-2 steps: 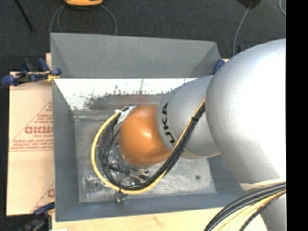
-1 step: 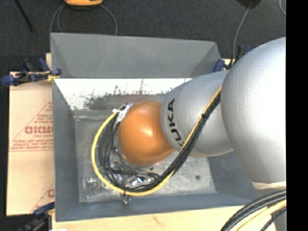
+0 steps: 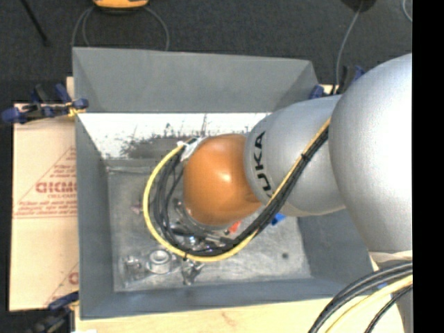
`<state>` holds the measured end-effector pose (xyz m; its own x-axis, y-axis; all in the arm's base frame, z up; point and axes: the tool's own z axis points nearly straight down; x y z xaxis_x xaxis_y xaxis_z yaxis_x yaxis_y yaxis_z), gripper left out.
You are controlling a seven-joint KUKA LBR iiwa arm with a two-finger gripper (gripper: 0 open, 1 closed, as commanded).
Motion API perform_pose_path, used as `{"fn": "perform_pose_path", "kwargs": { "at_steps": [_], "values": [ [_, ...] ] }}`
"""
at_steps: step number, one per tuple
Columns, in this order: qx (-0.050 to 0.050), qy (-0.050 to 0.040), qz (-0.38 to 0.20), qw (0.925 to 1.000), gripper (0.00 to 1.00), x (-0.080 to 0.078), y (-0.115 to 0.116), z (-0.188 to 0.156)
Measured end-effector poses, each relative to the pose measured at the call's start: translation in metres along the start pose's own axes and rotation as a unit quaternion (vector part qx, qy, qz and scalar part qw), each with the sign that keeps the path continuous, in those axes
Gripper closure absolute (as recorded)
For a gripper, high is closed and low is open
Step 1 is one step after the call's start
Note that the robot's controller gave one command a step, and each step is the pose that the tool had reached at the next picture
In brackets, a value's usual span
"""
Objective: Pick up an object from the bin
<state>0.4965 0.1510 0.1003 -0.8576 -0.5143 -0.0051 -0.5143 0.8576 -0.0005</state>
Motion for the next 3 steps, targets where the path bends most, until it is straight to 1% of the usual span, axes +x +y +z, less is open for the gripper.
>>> {"fn": "perform_pose_path", "kwargs": {
  "at_steps": [1, 2, 3],
  "values": [
    [0.005, -0.0124, -0.053, 0.9985, 0.0, -0.001, 0.0283, 0.024],
    [0.002, -0.004, -0.05, 0.9988, 0.0, -0.0042, 0.0254, 0.0221],
    [0.001, -0.0055, -0.046, 0.9989, 1.0, -0.0053, 0.0256, 0.0212]
  ]
}}
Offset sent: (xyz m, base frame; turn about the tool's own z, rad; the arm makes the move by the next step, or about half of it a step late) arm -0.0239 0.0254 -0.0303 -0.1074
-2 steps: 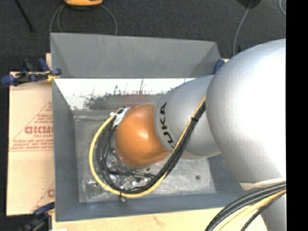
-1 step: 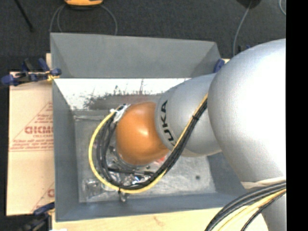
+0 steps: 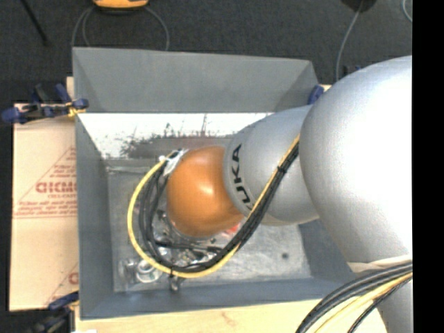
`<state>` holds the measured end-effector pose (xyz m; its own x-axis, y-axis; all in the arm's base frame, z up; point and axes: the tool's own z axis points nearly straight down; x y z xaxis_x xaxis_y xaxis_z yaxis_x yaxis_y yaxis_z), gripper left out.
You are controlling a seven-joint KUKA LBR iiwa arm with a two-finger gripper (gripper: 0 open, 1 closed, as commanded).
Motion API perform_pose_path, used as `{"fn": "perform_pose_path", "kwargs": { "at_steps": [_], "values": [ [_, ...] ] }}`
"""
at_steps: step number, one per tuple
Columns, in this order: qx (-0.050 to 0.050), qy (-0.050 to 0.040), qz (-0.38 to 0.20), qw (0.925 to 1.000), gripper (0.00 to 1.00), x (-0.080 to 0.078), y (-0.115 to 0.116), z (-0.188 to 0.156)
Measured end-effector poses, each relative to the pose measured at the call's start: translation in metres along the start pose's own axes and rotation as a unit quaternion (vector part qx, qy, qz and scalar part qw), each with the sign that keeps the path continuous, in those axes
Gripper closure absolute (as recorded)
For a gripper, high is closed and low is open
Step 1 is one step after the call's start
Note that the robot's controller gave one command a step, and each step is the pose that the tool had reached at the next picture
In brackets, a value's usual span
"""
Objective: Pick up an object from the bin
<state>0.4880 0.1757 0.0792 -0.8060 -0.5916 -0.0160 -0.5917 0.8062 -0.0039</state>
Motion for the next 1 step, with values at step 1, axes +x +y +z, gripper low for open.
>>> {"fn": "perform_pose_path", "kwargs": {
  "at_steps": [1],
  "values": [
    [-0.001, 0.0022, 0.005, 1.0, 1.0, -0.0022, -0.0015, -0.0035]
  ]
}}
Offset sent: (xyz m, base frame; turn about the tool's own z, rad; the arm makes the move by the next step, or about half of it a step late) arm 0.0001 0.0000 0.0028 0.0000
